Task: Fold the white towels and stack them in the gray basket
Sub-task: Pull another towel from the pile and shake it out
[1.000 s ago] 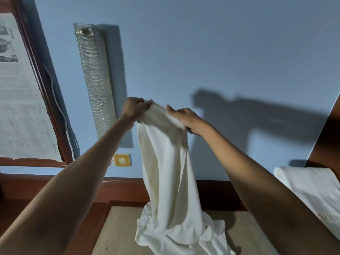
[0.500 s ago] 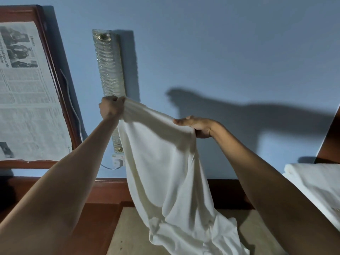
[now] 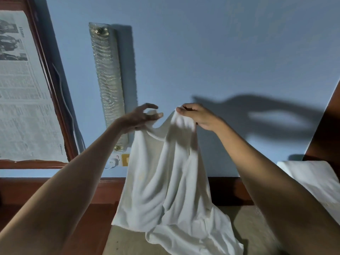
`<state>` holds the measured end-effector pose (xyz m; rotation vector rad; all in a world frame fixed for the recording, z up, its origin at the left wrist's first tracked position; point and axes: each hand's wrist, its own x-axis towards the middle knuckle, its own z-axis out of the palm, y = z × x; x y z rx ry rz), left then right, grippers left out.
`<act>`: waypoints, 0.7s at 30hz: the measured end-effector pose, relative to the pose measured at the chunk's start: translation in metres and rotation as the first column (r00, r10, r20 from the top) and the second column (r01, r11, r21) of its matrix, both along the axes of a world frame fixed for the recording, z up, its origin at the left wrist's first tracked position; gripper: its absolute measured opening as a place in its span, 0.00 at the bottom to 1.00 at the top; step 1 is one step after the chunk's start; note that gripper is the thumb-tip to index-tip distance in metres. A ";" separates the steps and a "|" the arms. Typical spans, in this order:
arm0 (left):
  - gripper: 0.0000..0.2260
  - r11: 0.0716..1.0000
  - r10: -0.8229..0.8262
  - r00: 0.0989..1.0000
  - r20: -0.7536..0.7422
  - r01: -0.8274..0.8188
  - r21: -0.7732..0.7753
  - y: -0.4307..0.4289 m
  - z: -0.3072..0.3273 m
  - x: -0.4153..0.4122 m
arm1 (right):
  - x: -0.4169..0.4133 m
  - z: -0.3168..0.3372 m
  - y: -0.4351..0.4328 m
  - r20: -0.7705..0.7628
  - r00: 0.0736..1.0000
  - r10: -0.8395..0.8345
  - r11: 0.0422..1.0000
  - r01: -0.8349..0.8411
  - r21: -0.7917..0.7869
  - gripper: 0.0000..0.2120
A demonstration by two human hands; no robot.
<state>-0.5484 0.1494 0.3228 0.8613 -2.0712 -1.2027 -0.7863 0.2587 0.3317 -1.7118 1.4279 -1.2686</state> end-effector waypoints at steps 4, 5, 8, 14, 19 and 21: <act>0.16 0.963 -0.234 0.970 0.066 0.241 -0.120 0.021 0.018 -0.031 | 0.005 0.030 0.004 -0.036 0.999 -0.015 0.989 0.010 -0.145 0.29; 0.16 0.962 -0.201 0.979 0.045 0.206 -0.178 0.022 0.023 -0.033 | 0.001 0.030 0.007 -0.041 0.998 -0.040 0.987 0.033 -0.157 0.28; 0.14 0.962 -0.148 0.989 0.012 0.147 -0.228 0.018 0.027 -0.036 | -0.018 0.014 0.013 -0.105 0.987 -0.122 0.988 0.111 -0.103 0.19; 0.09 0.966 -0.031 0.987 -0.159 -0.012 -0.257 0.024 0.022 -0.054 | -0.017 -0.045 0.002 -0.287 0.948 -0.140 0.977 0.179 0.115 0.09; 0.10 0.912 0.224 0.908 -0.355 -0.324 -0.251 0.015 0.027 -0.046 | -0.011 -0.081 0.003 -0.130 0.986 -0.101 0.942 0.136 0.305 0.04; 0.12 0.859 0.356 0.850 -0.389 -0.462 -0.223 0.004 0.026 -0.035 | -0.010 -0.084 0.004 0.018 0.993 -0.114 0.949 0.104 0.297 0.04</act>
